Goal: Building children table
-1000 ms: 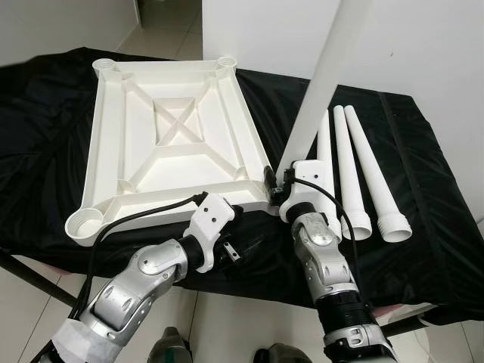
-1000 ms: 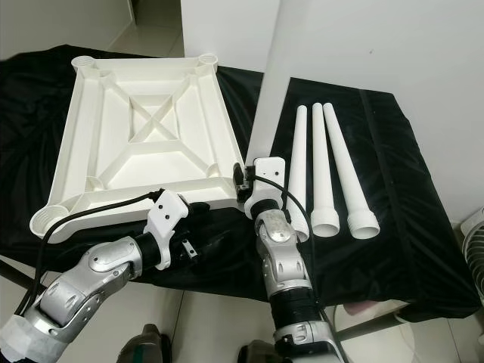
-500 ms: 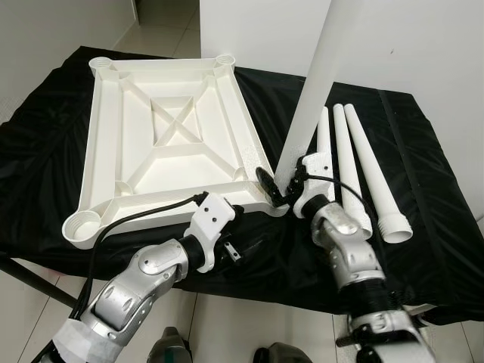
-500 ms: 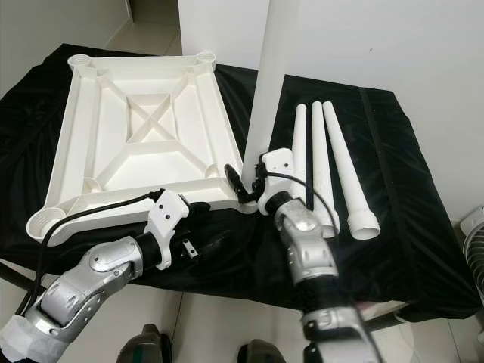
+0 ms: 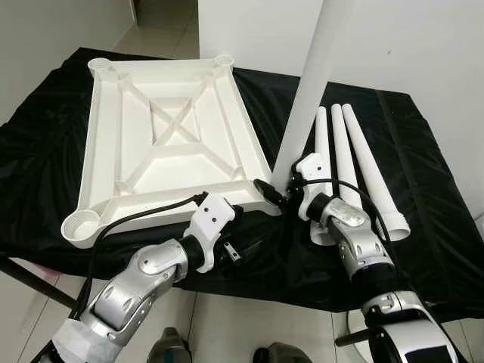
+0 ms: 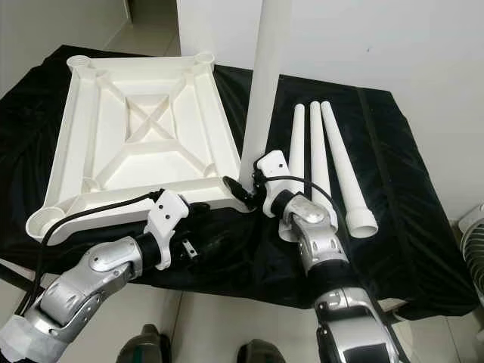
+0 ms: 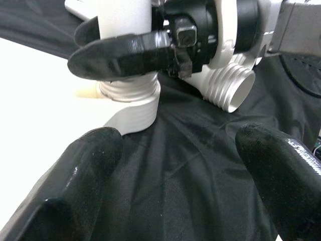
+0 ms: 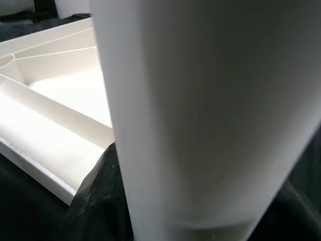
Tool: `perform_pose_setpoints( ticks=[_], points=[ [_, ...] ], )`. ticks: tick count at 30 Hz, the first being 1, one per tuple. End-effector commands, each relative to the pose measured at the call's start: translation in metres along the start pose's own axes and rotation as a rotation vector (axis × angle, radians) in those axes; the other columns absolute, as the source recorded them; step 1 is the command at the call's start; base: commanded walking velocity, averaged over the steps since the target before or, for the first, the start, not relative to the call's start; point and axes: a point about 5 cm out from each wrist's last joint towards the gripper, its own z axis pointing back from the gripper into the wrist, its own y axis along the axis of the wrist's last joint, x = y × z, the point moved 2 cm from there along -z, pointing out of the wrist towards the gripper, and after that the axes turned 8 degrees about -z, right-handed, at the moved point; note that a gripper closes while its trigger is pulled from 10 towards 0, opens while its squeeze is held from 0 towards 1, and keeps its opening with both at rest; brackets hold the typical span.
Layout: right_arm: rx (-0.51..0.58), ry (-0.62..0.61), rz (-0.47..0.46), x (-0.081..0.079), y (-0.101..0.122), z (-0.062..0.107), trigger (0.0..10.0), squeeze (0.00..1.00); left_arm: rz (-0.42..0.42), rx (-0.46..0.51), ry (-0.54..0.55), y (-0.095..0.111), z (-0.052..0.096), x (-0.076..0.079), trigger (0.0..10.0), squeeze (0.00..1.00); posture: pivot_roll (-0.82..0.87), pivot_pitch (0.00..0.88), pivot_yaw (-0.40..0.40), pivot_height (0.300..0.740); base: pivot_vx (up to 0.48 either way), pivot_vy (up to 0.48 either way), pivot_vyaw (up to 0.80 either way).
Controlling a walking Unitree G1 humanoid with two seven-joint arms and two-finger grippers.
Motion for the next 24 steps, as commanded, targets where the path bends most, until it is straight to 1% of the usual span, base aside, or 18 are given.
perform_pose_setpoints(
  ticks=[1, 8, 9, 11, 13, 19, 20, 21, 23, 24],
  points=[
    [-0.026, 0.022, 0.007, -0.0003, -0.0053, 0.0001, 0.0, 0.00, 0.005, 0.007, -0.088, 0.0009, 0.0020, 0.0069, 10.0, 0.00, 0.08, 0.032, -0.051, 0.740, 0.000, 0.000, 0.00],
    [-0.018, 0.028, 0.000, 0.0009, -0.0077, 0.0013, 0.0, 0.00, 0.008, 0.007, -0.084, 0.0009, 0.0023, 0.0073, 10.0, 0.00, 0.08, 0.034, -0.052, 0.740, 0.000, 0.000, 0.00],
    [-0.016, 0.028, -0.002, 0.0011, -0.0081, 0.0014, 10.0, 0.00, 0.009, 0.007, -0.084, 0.0009, 0.0023, 0.0075, 10.0, 0.00, 0.08, 0.034, -0.052, 0.740, 0.000, 0.000, 0.00],
    [-0.019, 0.009, -0.012, 0.0013, -0.0085, 0.0004, 10.0, 0.00, 0.010, 0.007, -0.083, 0.0009, 0.0022, 0.0073, 10.0, 0.00, 0.08, 0.033, -0.054, 0.740, 0.000, 0.000, 0.00],
    [0.007, -0.023, -0.029, -0.0001, -0.0063, -0.0013, 10.0, 0.00, 0.011, 0.006, -0.081, 0.0005, 0.0020, 0.0069, 10.0, 0.00, 0.08, 0.034, -0.057, 0.740, 0.000, 0.000, 0.00],
    [0.032, -0.076, -0.032, -0.0039, -0.0056, -0.0021, 10.0, 0.00, 0.011, 0.006, -0.079, 0.0004, 0.0011, 0.0070, 10.0, 0.00, 0.07, 0.033, -0.057, 0.740, 0.000, 0.000, 0.00],
    [0.037, -0.106, -0.027, -0.0042, -0.0063, -0.0026, 10.0, 0.00, 0.011, 0.007, -0.080, 0.0006, 0.0008, 0.0069, 10.0, 0.00, 0.07, 0.032, -0.056, 0.740, 0.000, 0.000, 0.00],
    [0.037, -0.106, -0.027, -0.0042, -0.0063, -0.0026, 10.0, 0.00, 0.011, 0.007, -0.080, 0.0006, 0.0008, 0.0069, 10.0, 0.00, 0.07, 0.032, -0.056, 0.740, 0.000, 0.000, 0.00],
    [0.041, -0.194, -0.030, -0.0005, -0.0078, -0.0024, 10.0, 0.00, 0.010, 0.009, -0.082, 0.0009, 0.0002, 0.0065, 10.0, 0.00, 0.07, 0.032, -0.056, 0.740, 0.000, 0.000, 0.00],
    [0.041, -0.194, -0.030, -0.0005, -0.0078, -0.0024, 10.0, 0.00, 0.010, 0.009, -0.082, 0.0009, 0.0002, 0.0065, 10.0, 0.00, 0.07, 0.032, -0.056, 0.740, 0.000, 0.000, 0.00]
  ],
)
